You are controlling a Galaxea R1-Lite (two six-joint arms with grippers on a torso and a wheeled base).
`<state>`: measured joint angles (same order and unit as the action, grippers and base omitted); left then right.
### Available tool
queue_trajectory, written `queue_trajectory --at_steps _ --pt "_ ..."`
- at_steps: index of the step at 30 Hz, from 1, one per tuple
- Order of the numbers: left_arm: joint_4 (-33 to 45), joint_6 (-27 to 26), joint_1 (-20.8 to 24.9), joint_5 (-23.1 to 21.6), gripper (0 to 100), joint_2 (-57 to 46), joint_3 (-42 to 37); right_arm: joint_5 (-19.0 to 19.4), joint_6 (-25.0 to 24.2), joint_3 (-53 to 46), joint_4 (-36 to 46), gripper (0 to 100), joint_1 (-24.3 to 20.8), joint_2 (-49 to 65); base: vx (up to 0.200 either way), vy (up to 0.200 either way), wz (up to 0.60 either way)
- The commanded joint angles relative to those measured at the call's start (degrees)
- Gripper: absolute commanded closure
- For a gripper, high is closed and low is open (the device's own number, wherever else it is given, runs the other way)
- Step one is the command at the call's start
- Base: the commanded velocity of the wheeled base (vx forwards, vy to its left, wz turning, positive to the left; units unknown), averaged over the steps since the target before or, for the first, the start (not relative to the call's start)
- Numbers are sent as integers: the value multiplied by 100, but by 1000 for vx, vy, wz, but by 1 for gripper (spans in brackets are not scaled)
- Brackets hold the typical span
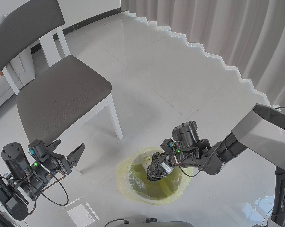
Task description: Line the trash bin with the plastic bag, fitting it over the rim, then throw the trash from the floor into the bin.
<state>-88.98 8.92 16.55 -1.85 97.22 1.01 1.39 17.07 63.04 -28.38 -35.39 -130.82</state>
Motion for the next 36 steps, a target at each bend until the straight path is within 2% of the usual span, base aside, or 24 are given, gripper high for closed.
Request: queue_trajectory --at_steps 1,9,14,28,36 --pt "-85 4 6 53 0 -1 -101 2 86 288 122 100 -21 -23 0 0 0" --pt "118 74 41 141 0 -80 -101 -7 244 253 184 100 -276 -427 0 0 0" --pt "311 154 -3 141 0 -256 -101 -7 306 -151 131 100 -460 -524 0 0 0" --pt "953 303 -12 141 0 -871 -101 -7 324 332 131 100 -363 -1359 0 0 0" --pt "1067 303 -12 141 0 -986 -101 2 332 525 201 100 -363 -1411 0 0 0"
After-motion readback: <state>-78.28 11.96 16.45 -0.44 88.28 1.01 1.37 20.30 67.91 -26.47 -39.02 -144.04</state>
